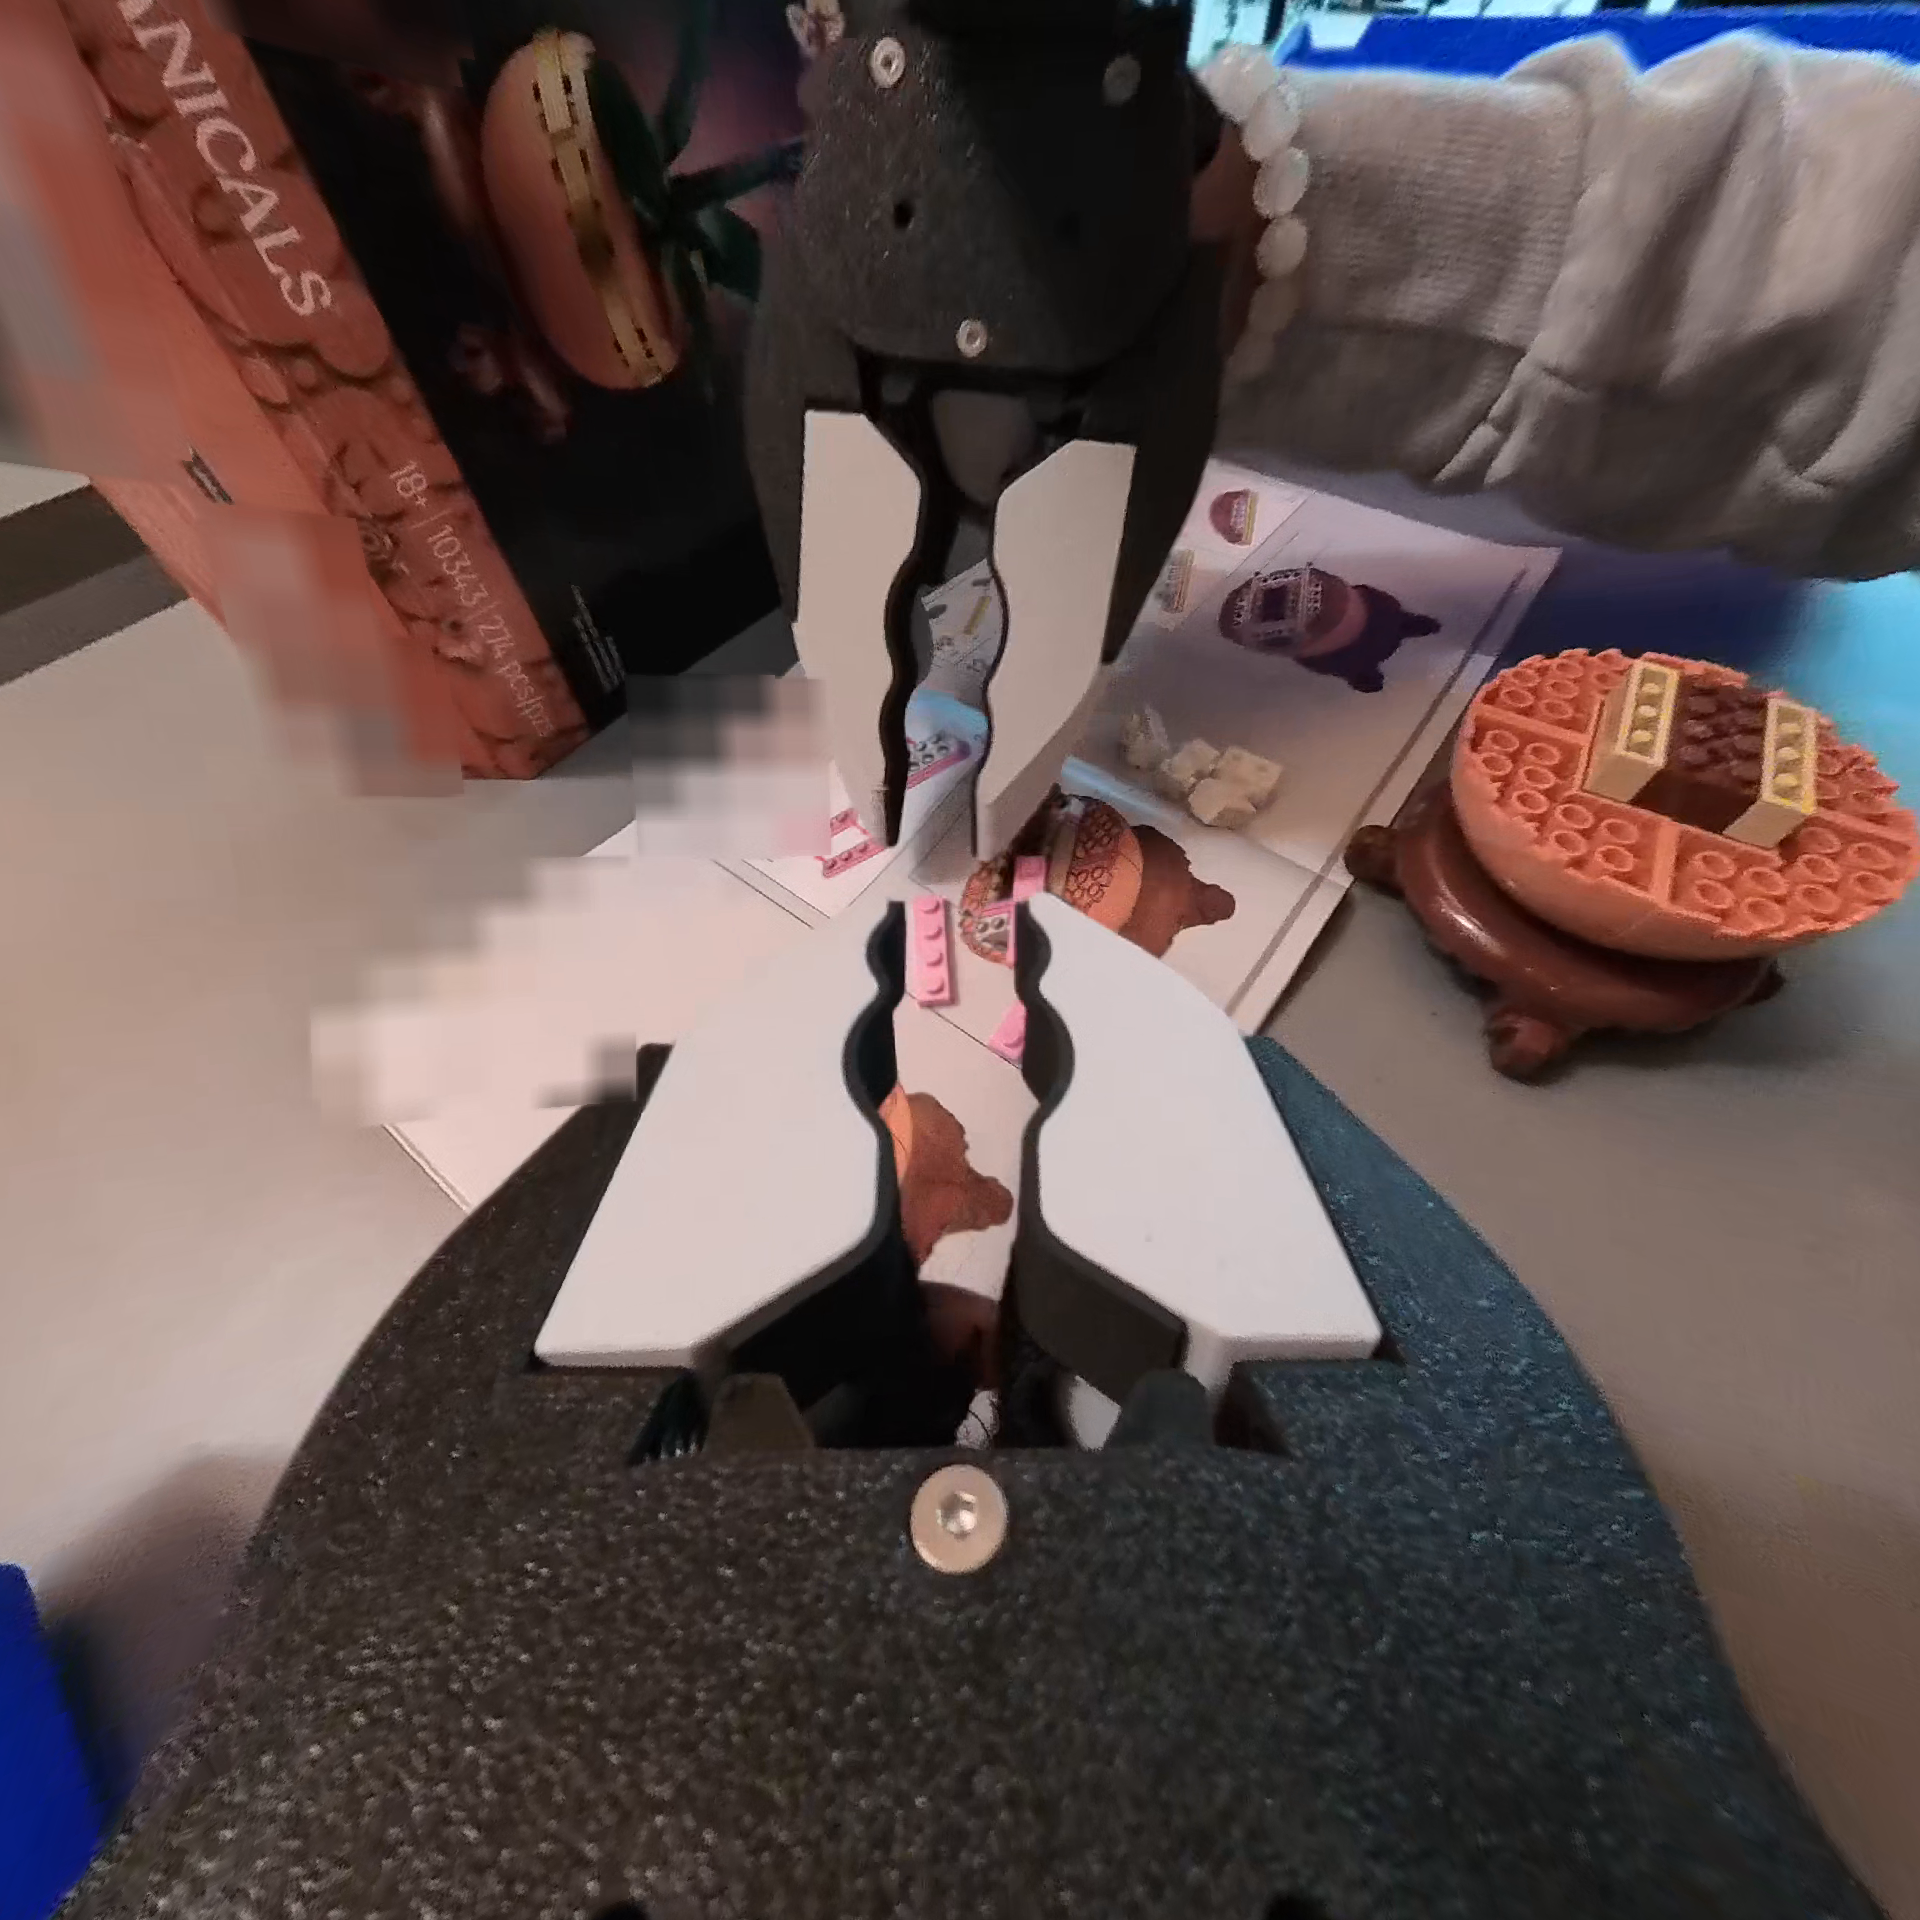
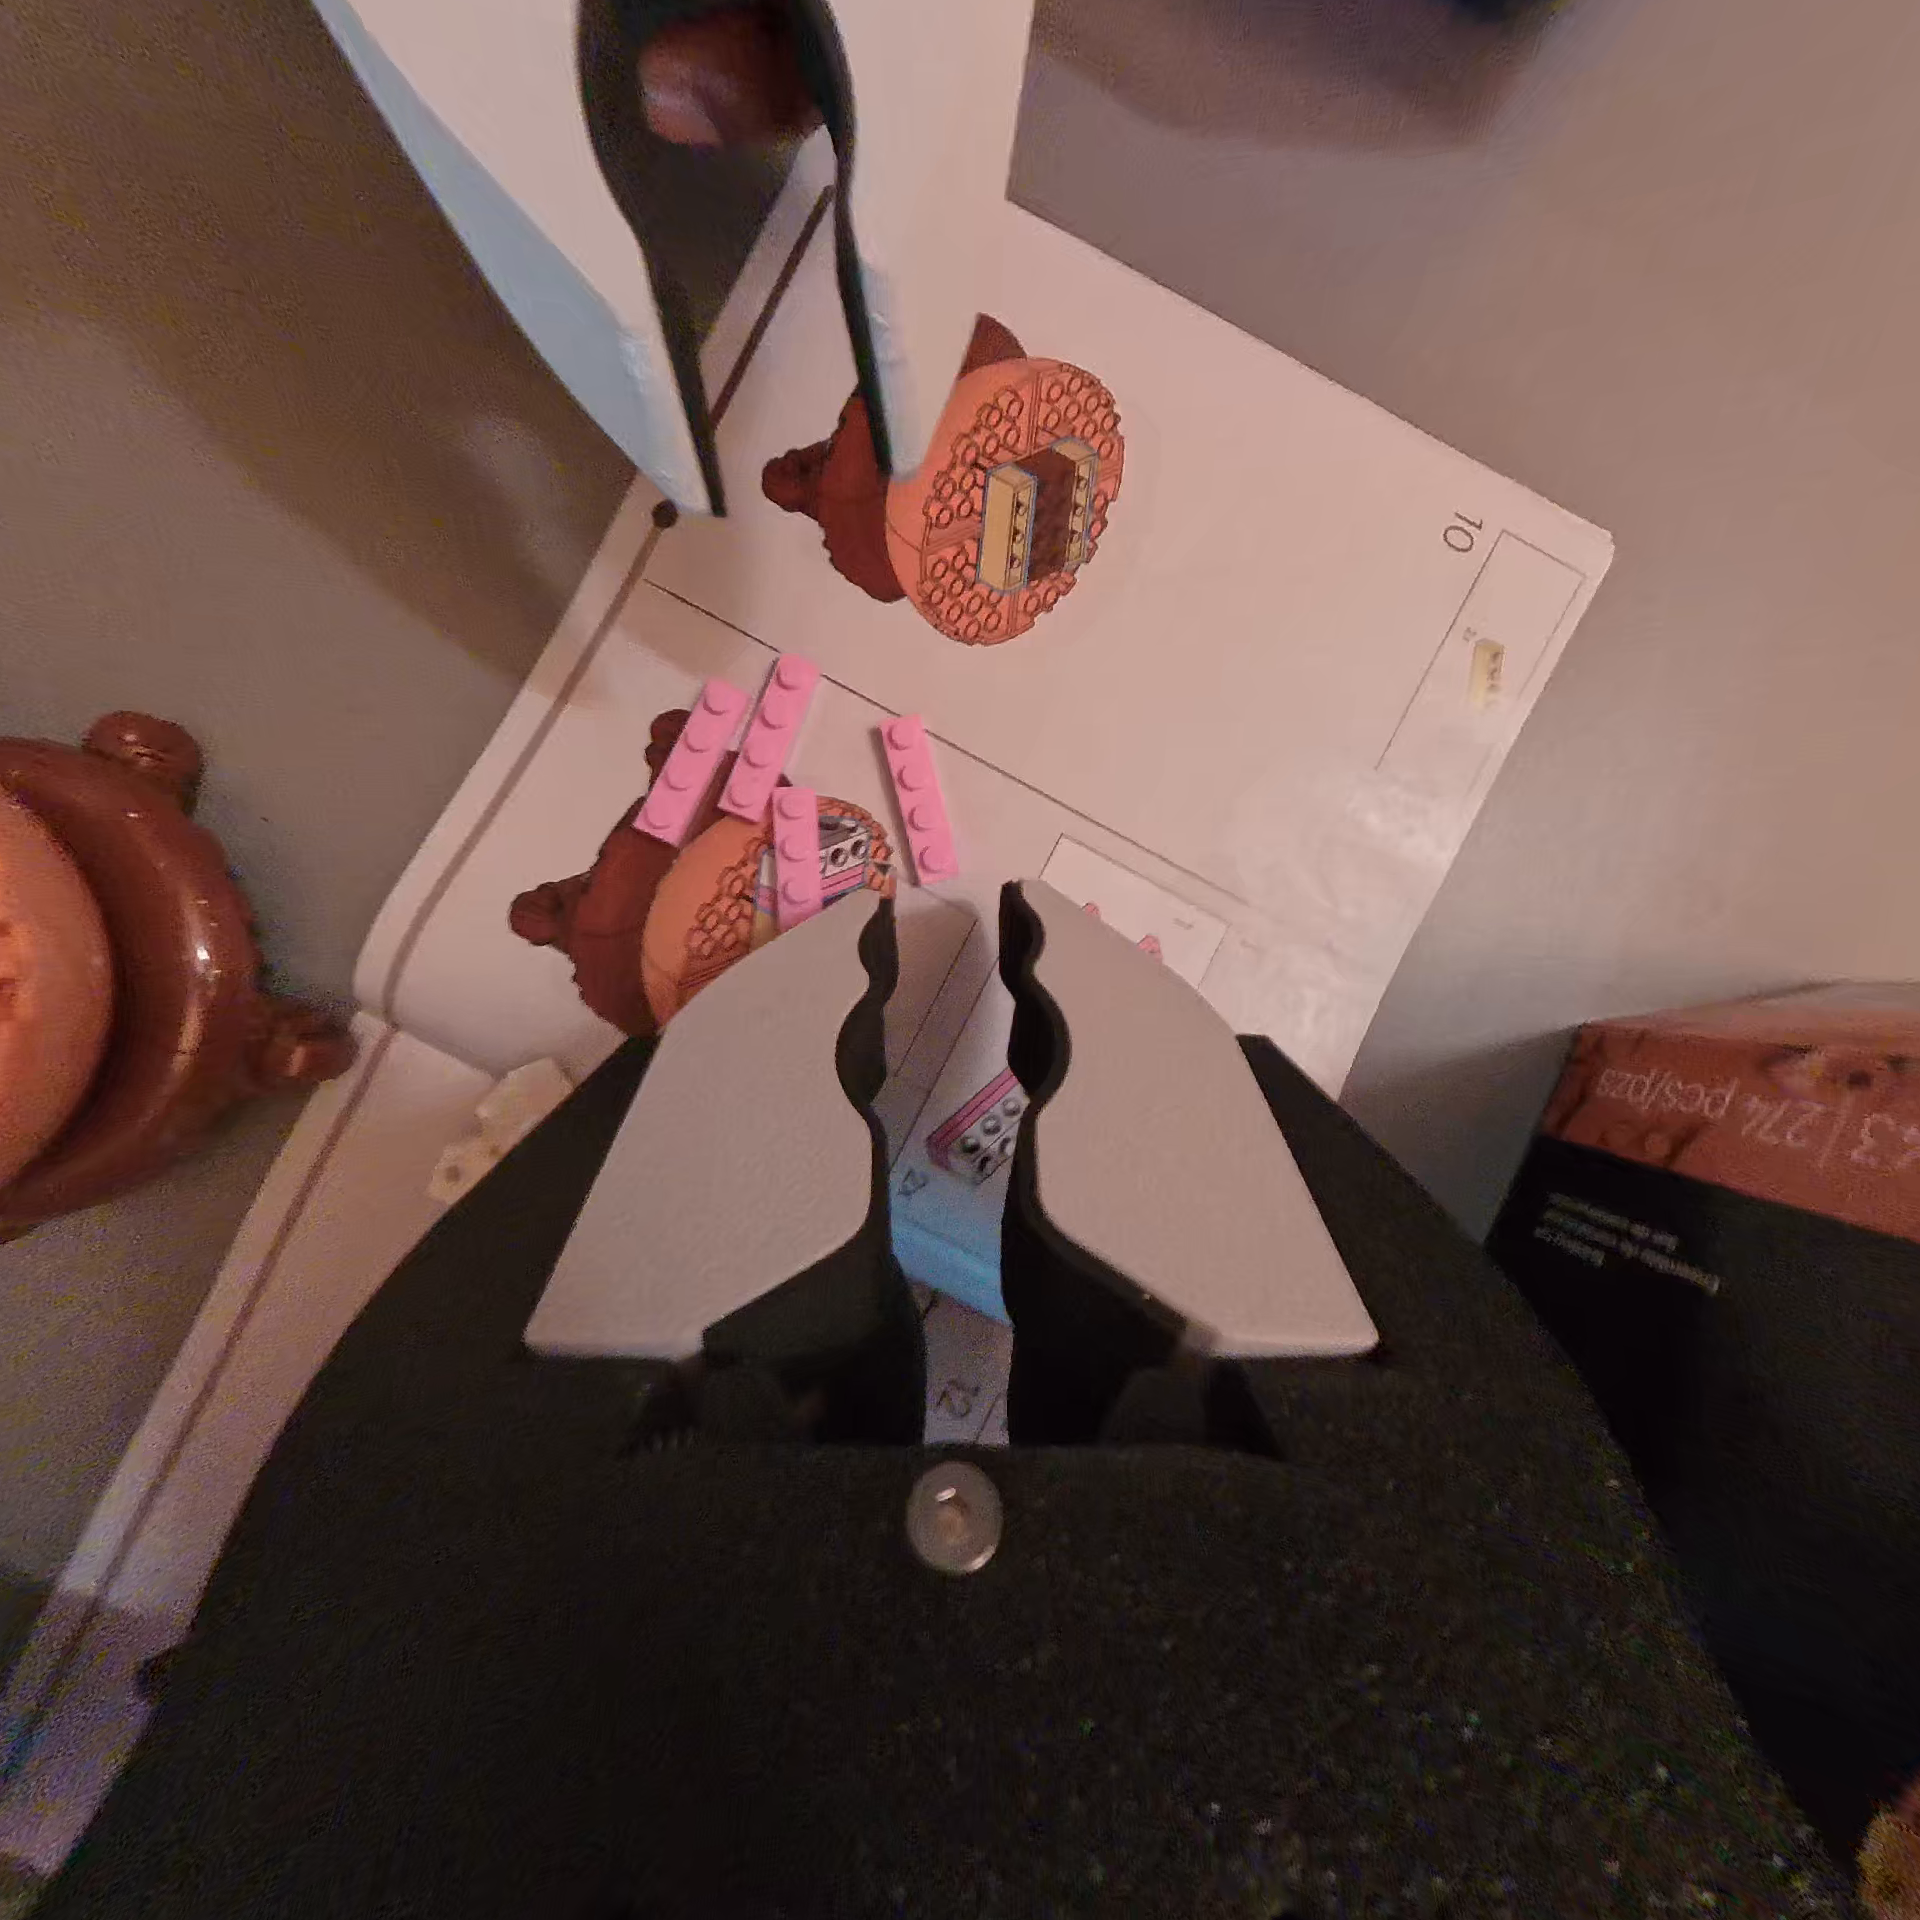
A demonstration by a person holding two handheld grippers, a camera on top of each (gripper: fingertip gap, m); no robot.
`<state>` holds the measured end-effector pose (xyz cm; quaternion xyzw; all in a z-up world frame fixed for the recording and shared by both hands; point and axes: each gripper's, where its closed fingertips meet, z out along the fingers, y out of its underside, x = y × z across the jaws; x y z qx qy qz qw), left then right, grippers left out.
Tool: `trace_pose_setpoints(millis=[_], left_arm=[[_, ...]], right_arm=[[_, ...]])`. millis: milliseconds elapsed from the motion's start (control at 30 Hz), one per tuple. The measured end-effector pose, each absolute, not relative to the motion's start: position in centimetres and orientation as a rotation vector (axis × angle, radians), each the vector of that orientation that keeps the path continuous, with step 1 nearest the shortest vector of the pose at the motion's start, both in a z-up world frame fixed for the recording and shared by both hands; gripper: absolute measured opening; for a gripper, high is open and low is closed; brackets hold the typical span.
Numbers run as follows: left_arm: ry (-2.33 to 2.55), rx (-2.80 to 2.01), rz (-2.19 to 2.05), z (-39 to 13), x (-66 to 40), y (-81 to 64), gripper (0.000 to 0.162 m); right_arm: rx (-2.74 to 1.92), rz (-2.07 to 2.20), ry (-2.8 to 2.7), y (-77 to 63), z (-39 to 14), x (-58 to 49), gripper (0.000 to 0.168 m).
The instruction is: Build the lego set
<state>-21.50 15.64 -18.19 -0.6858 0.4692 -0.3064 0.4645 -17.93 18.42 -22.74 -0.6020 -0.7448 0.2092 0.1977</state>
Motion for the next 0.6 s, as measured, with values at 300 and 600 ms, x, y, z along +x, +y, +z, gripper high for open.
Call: trace_pose_setpoints(millis=[300,600], left_arm=[[1.081,-1.71,-0.796,-18.4,-22.4,15.6,0.024],[0.801,-1.617,-1.184,-13.8,-21.1,15.6,0.024]], right_arm=[[-1.63,0.654,-2.152,18.0,-23.4,-19.0,0.007],[-1.417,0.517,-1.745,17.3,-13.3,-19.0,0.007]])
